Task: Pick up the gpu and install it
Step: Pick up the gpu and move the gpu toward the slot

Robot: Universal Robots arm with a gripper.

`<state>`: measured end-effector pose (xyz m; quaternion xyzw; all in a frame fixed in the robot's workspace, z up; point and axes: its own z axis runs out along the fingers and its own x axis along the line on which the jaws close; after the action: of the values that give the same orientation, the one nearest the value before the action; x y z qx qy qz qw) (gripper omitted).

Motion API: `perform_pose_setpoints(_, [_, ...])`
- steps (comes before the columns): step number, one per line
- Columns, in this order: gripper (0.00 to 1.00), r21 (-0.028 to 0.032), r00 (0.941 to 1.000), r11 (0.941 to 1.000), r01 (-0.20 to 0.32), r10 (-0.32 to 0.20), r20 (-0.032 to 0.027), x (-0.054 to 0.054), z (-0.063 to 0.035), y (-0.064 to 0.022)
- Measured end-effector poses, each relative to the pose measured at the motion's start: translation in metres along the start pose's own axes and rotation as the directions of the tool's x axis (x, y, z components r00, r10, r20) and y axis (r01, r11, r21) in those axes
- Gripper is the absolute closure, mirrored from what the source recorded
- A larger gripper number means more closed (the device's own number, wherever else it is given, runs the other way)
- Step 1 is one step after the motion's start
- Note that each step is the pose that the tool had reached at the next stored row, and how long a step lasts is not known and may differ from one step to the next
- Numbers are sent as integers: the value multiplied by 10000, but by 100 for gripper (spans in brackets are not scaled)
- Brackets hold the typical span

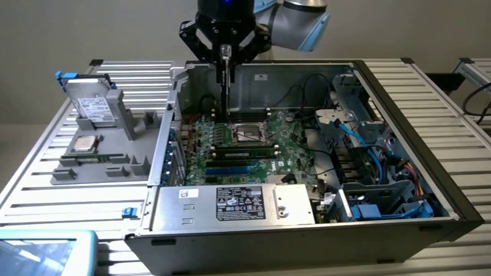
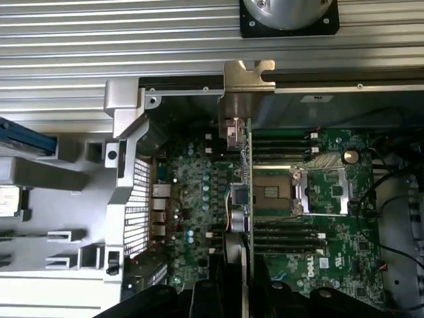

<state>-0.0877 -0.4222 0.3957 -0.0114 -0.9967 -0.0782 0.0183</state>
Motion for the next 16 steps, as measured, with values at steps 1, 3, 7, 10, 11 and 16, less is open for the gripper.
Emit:
perform_pose_setpoints(1, [72, -1, 10000, 10000, 0, 0, 1, -46, 16, -5])
perform_pose_setpoints(3, [72, -1, 10000, 10000, 0, 0, 0, -136, 47, -11])
perform_pose_setpoints(7, [72, -1, 10000, 10000, 0, 0, 0, -320, 93, -14])
perform_pose_setpoints(10, [72, -2, 10000, 10000, 0, 0, 1, -456, 120, -16])
perform_pose_setpoints(11, [72, -1, 10000, 10000, -1, 1, 1, -505, 130, -17])
perform_pose_setpoints(16, [72, 1, 10000, 10000, 0, 0, 0, -732, 183, -19])
